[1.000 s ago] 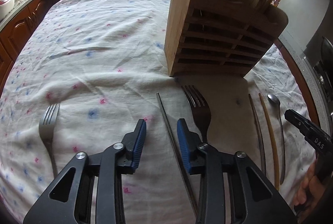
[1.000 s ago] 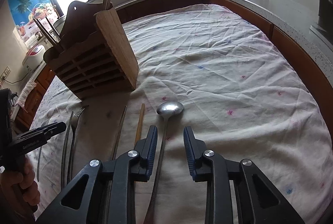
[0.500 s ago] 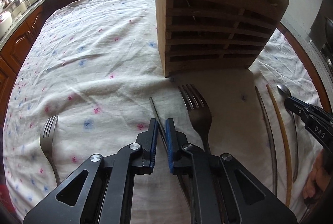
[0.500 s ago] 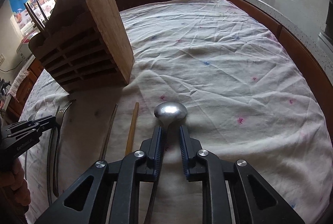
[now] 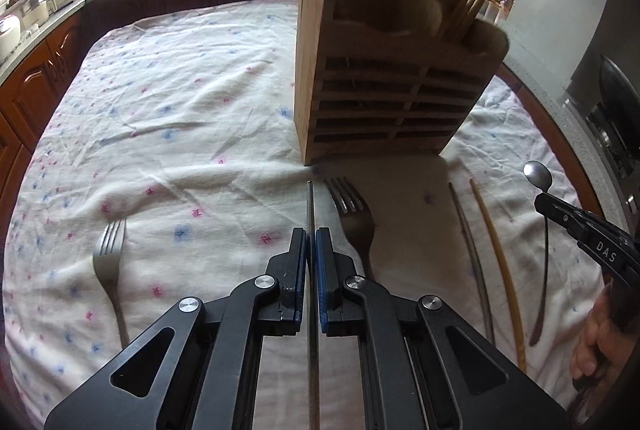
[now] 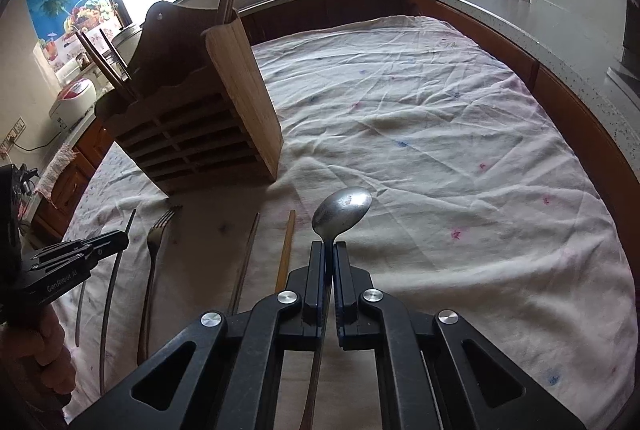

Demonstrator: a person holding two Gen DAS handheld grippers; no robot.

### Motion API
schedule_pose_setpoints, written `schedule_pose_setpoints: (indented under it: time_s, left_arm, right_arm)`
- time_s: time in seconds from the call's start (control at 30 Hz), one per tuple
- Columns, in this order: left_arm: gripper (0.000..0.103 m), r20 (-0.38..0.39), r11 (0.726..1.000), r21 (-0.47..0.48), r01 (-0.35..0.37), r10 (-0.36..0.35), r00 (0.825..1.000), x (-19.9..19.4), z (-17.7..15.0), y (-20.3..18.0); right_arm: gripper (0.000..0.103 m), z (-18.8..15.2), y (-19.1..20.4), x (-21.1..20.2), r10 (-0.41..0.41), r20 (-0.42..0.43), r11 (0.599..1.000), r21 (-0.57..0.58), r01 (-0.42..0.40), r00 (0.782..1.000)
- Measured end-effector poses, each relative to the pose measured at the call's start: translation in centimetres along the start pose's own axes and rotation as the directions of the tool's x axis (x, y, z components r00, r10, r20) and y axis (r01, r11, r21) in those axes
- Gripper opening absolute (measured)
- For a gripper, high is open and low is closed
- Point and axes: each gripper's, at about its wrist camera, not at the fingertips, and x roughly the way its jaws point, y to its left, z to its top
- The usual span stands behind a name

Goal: Organize utensils
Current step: 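Lift the metal chopstick and spoon and carry them over the wooden holder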

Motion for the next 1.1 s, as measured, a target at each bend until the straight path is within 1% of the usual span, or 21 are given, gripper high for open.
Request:
schedule_pose_setpoints:
  time_s: [0.23,0.5,0.73,0.87,1.1]
  left_arm:
    - [0.004,0.078,0.999,-0.013,0.042,-0.041,0.996,-4.4,-0.3,0.0]
    - [0.004,0.168,0.998,-0.017,0.065,-0.062,0.984,-9.2,-1.1,0.2]
    - [0.004,0.235,0.996,-0.044,0.081,-0.069,0.97,-12.2,-1.6,1.3]
    - [0.004,0.279,0.994,-0.059,0.091,-0.071,0.958,-13.6,-1.7,1.7]
    - [0.004,0.316,0.993,-0.073,0.092,-0.065,0.946,-14.9,-1.4,2.3]
  right_arm:
    - [0.004,0.1,0.8,-3.2,0.018,0.056,1.0,-0.001,-0.018,0.998]
    - [0.002,0.3,1.9,-6.8,0.021,0.127,0.999,-0.028,-0.018,0.992]
    - [0.002,0.4,3.0,-9.4,0.025,0.187,0.999,-0.052,-0.016,0.982]
    - [0.002,0.5,3.5,-10.3,0.029,0.208,0.998,-0.062,-0.017,0.978]
    - [0.002,0.7,4.3,-11.3,0.04,0.231,0.997,-0.077,-0.023,0.972]
